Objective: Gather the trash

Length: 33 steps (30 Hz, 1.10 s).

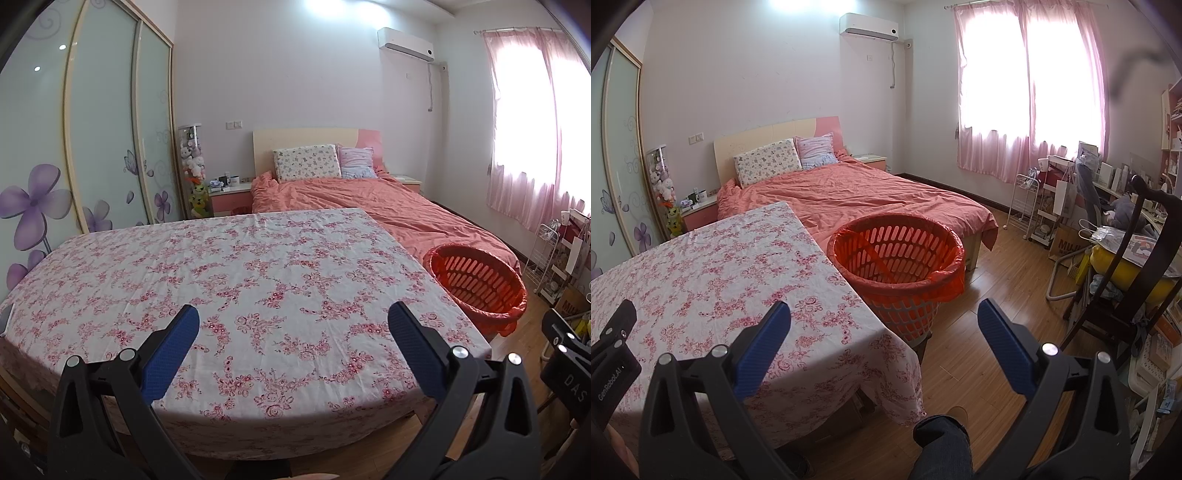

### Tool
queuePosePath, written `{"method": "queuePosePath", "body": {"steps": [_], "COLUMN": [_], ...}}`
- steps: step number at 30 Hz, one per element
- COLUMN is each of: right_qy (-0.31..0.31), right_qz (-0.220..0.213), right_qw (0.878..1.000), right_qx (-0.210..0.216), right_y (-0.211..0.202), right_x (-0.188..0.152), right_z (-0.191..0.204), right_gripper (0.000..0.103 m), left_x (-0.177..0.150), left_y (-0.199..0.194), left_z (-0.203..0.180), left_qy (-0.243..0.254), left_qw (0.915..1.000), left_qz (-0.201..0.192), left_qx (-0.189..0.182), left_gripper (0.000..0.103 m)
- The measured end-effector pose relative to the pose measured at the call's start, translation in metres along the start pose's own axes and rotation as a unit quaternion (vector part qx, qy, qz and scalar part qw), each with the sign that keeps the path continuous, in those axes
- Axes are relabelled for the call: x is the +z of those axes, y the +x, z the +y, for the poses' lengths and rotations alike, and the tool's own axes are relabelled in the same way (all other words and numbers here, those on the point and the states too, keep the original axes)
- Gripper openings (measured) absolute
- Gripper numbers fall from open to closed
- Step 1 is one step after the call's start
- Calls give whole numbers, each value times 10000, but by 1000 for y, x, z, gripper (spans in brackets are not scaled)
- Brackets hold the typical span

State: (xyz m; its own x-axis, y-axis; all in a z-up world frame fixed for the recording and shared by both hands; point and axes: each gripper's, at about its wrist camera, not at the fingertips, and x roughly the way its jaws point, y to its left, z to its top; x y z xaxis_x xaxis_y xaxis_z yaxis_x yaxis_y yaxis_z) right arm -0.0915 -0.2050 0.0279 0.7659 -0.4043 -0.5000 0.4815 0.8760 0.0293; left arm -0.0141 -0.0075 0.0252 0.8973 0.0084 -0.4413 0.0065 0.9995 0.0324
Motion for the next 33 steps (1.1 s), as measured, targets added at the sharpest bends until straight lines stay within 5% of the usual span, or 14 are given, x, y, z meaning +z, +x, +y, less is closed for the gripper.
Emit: {"method": "queuePosePath", "body": {"steps": [33], "right_qy": [-1], "right_qz": [4], "right_qw": [10000], "right_qx": [0], "right_y": [1], "right_x": [0], "right_z": [0], "right_gripper": [99], "left_x": [0], "left_y": [1], "left_z": [-2], "left_qy": [-29], "left_qw": [10000], "left_qz": [40], "left_qx": [-32], "left_gripper": [101]}}
